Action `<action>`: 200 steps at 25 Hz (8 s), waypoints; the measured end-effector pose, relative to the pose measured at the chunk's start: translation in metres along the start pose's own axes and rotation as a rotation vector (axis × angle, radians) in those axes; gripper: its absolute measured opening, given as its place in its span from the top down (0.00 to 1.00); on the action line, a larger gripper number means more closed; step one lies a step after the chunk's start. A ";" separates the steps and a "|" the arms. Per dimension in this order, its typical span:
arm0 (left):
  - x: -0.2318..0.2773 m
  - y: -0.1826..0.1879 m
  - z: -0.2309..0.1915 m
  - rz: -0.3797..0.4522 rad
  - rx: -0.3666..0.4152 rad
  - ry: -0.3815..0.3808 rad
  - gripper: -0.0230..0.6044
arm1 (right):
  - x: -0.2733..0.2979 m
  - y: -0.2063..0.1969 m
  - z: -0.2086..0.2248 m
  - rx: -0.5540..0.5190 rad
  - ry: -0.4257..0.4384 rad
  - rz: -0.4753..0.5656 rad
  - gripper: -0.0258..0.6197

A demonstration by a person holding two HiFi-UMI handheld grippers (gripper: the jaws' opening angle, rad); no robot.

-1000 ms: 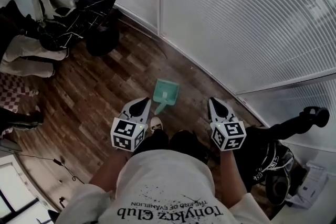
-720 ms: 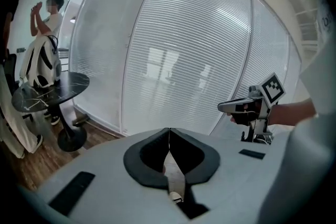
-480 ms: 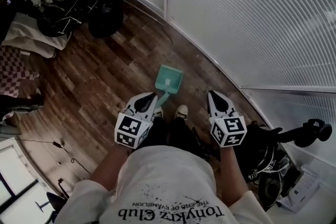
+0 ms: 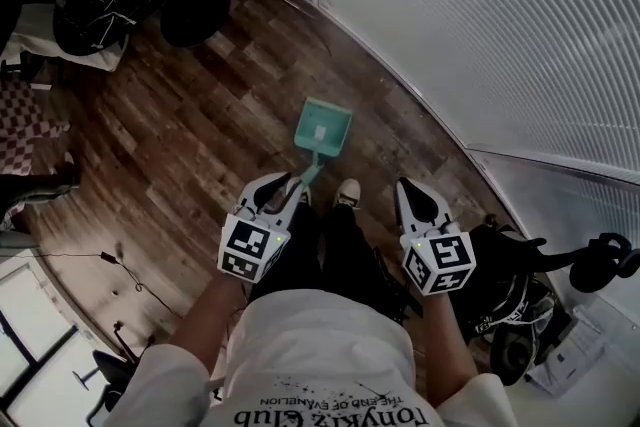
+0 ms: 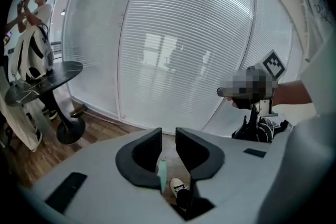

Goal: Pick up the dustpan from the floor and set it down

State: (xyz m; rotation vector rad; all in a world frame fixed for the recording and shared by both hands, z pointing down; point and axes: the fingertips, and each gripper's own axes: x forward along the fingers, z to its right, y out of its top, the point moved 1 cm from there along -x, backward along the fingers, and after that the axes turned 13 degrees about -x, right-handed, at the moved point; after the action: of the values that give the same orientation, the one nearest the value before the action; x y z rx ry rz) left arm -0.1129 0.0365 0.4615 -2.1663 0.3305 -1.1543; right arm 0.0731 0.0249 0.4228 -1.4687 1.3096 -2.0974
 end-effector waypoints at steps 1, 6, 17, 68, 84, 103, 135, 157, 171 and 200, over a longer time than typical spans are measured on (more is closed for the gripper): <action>0.006 -0.006 -0.002 -0.010 0.001 0.000 0.81 | 0.003 -0.006 -0.002 0.004 0.008 -0.002 0.92; 0.032 -0.034 -0.011 -0.066 0.002 -0.021 0.72 | 0.018 -0.029 -0.010 0.012 0.037 -0.015 0.92; 0.097 -0.121 -0.041 -0.258 0.046 -0.033 0.63 | 0.038 -0.073 -0.023 0.054 0.072 -0.028 0.92; 0.164 -0.182 -0.059 -0.434 -0.003 0.006 0.92 | 0.048 -0.116 -0.025 0.130 0.078 -0.056 0.92; 0.108 -0.123 -0.034 -0.358 0.034 0.024 0.92 | 0.024 -0.068 -0.012 0.070 0.064 0.003 0.92; 0.010 -0.024 0.028 -0.309 0.091 0.005 0.93 | -0.026 0.000 0.015 -0.025 0.054 0.020 0.92; -0.030 0.020 0.060 -0.335 0.158 -0.014 0.93 | -0.037 0.040 0.003 -0.038 0.060 0.056 0.92; -0.030 0.030 0.062 -0.298 0.140 -0.023 0.93 | -0.038 0.039 0.003 -0.029 0.057 0.057 0.92; -0.024 0.024 0.059 -0.315 0.156 -0.026 0.93 | -0.038 0.033 0.005 0.004 0.064 0.051 0.92; 0.075 -0.043 0.009 -0.388 0.138 -0.031 0.93 | 0.013 -0.026 0.004 0.054 0.106 -0.033 0.92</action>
State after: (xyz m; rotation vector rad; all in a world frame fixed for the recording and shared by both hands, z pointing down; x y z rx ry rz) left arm -0.0655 0.0357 0.5350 -2.1786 -0.1888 -1.3055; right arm 0.0770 0.0287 0.4514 -1.3837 1.2622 -2.2418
